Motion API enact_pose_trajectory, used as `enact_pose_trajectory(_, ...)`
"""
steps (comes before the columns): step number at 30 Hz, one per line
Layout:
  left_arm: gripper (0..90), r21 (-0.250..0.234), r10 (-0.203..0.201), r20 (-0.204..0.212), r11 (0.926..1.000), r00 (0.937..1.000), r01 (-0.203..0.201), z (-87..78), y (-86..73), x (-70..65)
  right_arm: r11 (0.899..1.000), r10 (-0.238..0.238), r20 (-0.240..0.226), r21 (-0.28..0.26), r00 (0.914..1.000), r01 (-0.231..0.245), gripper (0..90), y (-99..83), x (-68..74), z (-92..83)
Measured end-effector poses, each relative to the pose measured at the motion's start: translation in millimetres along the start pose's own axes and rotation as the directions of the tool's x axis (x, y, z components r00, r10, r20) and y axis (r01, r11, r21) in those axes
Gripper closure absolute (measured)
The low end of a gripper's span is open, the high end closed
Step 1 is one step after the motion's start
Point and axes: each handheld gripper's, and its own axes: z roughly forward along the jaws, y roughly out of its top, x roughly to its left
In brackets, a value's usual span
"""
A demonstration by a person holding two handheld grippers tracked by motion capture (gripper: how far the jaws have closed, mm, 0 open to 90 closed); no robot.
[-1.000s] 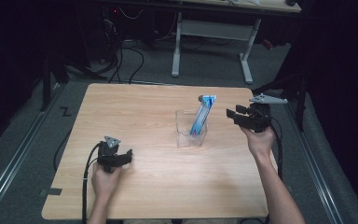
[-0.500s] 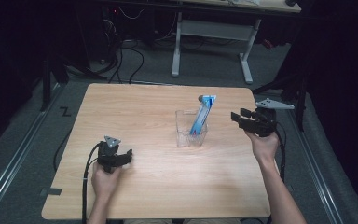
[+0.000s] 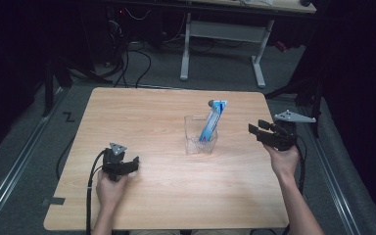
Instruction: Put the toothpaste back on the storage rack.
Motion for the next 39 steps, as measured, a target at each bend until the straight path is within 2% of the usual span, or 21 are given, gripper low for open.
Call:
enact_pose_trajectory(8,24.4,0.0,0.0,0.0,1.0,1.0,0.0,0.0,0.0,0.0,1.0,0.011,0.004,-0.016,0.9999,-0.011,51.2,-9.8,-3.3,-10.5)
enact_pose_trajectory(12,24.4,0.0,0.0,0.0,1.0,1.0,0.0,0.0,0.0,0.0,0.999,0.032,0.006,-0.032,0.9995,-0.031,51.2,-14.9,-6.0,-13.8)
enact_pose_trajectory(20,24.4,0.0,0.0,0.0,1.0,1.0,0.0,0.0,0.0,0.0,0.999,0.041,0.016,-0.023,0.999,-0.04,51.3,-23.4,-8.8,-13.5)
enact_pose_trajectory(23,24.4,0.0,0.0,0.0,1.0,1.0,0.0,0.0,0.0,0.0,1.0,0.02,0.027,-0.001,0.9994,-0.02,51.3,-28.3,-7.7,-11.5)
enact_pose_trajectory(39,24.4,0.0,0.0,0.0,1.0,1.0,0.0,0.0,0.0,0.0,0.999,0.049,0.008,0.021,0.9988,-0.049,52.6,-46.6,-9.5,-5.9)
